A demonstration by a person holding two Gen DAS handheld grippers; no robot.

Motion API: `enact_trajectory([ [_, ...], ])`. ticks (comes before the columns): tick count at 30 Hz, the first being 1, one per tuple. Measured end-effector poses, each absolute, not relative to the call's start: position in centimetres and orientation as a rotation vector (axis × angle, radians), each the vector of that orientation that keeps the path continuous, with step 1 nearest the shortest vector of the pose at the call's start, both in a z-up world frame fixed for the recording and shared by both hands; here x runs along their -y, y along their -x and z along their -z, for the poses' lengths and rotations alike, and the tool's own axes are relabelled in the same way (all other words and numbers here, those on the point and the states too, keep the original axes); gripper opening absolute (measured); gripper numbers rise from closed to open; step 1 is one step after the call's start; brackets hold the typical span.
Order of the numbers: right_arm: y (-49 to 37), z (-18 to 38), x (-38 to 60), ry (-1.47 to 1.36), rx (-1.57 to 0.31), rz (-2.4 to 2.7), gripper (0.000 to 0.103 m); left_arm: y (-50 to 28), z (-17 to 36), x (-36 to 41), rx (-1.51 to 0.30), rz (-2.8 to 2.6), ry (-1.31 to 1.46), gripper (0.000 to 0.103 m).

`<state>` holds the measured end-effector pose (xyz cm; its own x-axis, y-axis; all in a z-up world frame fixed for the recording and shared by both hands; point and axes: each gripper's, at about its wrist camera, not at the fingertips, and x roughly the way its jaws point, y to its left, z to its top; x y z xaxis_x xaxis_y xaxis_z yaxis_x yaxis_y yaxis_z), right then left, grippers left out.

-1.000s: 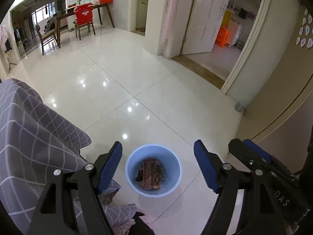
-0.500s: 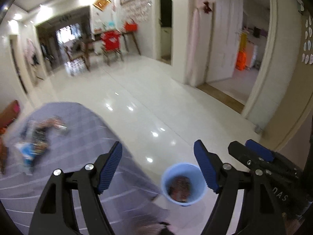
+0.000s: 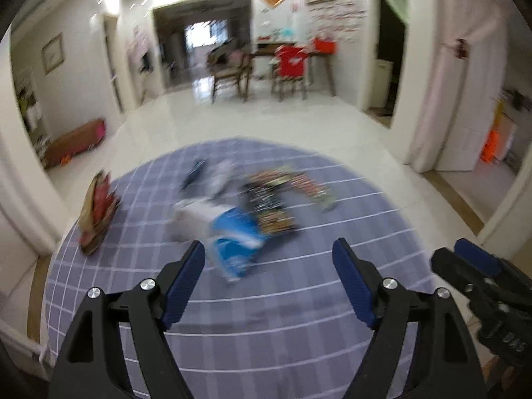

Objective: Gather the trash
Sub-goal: 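Grasp the white-blue box with the left tool while the right tool grasps the dark snack bag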

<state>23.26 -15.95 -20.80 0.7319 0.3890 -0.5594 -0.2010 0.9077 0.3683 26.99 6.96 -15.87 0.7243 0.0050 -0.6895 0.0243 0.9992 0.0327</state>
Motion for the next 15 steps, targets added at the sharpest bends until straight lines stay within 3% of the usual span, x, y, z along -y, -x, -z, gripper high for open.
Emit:
enact_trajectory([
  [4, -25.5, 21.5, 12.2, -0.251, -0.721, -0.360, 0.067, -29.3, 18.4, -11.9, -0.840, -0.032, 0.061, 0.077],
  [12, -28.5, 23.1, 8.7, -0.215, -0.770, -0.360, 0.067, -32.3, 21.4, -13.9, -0.899, -0.018, 0.141, 0.077],
  [14, -29.4, 23.4, 8.3, -0.218, -0.781, -0.360, 0.067, -32.8, 21.8, -14.0, -0.905, -0.003, 0.149, 0.072],
  [15, -29.7, 23.5, 8.1, -0.213, -0.782, -0.358, 0.067, -33.1, 22.0, -14.1, -0.914, 0.008, 0.154, 0.059],
])
